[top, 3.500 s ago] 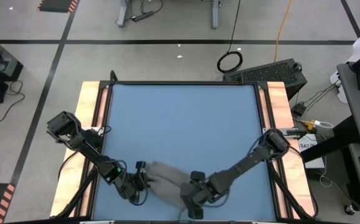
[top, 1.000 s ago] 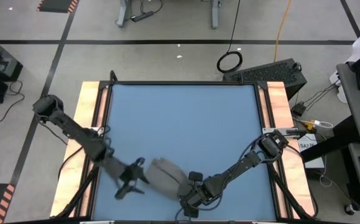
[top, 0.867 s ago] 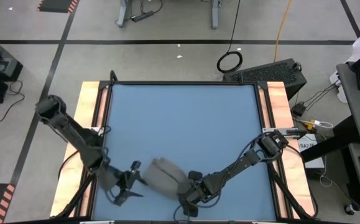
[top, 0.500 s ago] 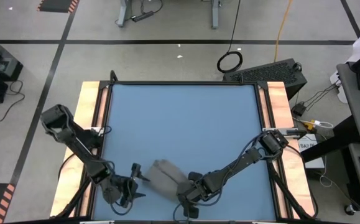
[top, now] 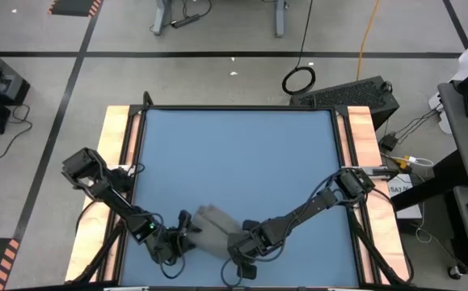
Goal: Roll towel
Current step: Roll the gray towel
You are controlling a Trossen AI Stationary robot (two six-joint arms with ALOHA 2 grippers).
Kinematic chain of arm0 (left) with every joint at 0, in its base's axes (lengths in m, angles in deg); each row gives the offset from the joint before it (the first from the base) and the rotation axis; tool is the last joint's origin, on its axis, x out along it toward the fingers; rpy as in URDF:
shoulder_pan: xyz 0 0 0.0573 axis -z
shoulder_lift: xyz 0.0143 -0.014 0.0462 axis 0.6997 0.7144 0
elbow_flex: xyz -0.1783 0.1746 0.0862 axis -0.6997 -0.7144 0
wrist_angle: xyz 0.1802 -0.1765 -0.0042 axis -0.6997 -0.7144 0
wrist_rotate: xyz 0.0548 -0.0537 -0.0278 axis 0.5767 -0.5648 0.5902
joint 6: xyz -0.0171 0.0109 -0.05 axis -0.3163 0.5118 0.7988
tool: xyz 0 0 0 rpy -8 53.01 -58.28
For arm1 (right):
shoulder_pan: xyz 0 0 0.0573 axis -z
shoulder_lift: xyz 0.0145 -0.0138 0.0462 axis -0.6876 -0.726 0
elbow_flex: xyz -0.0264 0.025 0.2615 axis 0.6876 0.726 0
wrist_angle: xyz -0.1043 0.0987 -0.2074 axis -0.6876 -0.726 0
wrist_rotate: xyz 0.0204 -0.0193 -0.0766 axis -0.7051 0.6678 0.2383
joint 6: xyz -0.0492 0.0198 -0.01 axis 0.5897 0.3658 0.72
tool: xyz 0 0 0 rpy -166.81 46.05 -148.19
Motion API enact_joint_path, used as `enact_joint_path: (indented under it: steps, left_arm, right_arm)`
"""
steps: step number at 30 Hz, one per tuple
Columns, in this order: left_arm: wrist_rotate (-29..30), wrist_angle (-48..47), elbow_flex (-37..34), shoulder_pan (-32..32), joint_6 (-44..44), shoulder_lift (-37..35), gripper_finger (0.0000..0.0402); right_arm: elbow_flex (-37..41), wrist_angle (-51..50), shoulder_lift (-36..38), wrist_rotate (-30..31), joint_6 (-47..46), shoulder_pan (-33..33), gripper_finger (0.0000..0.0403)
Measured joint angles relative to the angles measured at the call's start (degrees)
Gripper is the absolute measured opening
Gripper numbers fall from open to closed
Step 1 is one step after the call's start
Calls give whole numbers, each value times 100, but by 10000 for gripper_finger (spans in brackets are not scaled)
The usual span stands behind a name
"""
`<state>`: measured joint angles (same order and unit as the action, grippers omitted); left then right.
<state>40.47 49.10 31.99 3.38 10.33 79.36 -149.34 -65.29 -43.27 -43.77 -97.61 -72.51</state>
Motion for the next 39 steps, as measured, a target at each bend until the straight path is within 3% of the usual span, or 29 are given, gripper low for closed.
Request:
enact_joint_path:
  steps: [6,13,17,25,28,31,39]
  left_arm:
    - [-42,-131,-5,-231,135,-32,204]
    - [-976,-225,-13,-728,596,-276,33]
    - [-1786,-350,-21,-1047,1222,-605,31]
    - [-3312,-735,-23,-1783,2280,-1213,50]
    - [-3877,-810,-22,-2048,2503,-1224,52]
    - [-4234,-1014,-20,-2273,2615,-1185,53]
    - [-4382,-1465,-17,-2507,3145,-1146,55]
  right_arm:
    - [-9,-76,2,103,139,22,76]
    - [-11,-820,373,126,-339,-143,184]
    - [-11,-982,777,676,-759,-473,227]
    - [-20,-537,687,3505,-643,-1643,240]
    - [-20,-425,377,4147,-620,-1788,249]
    - [-20,-410,112,4324,-607,-1774,272]
    - [-15,-225,-278,4368,66,-1401,360]
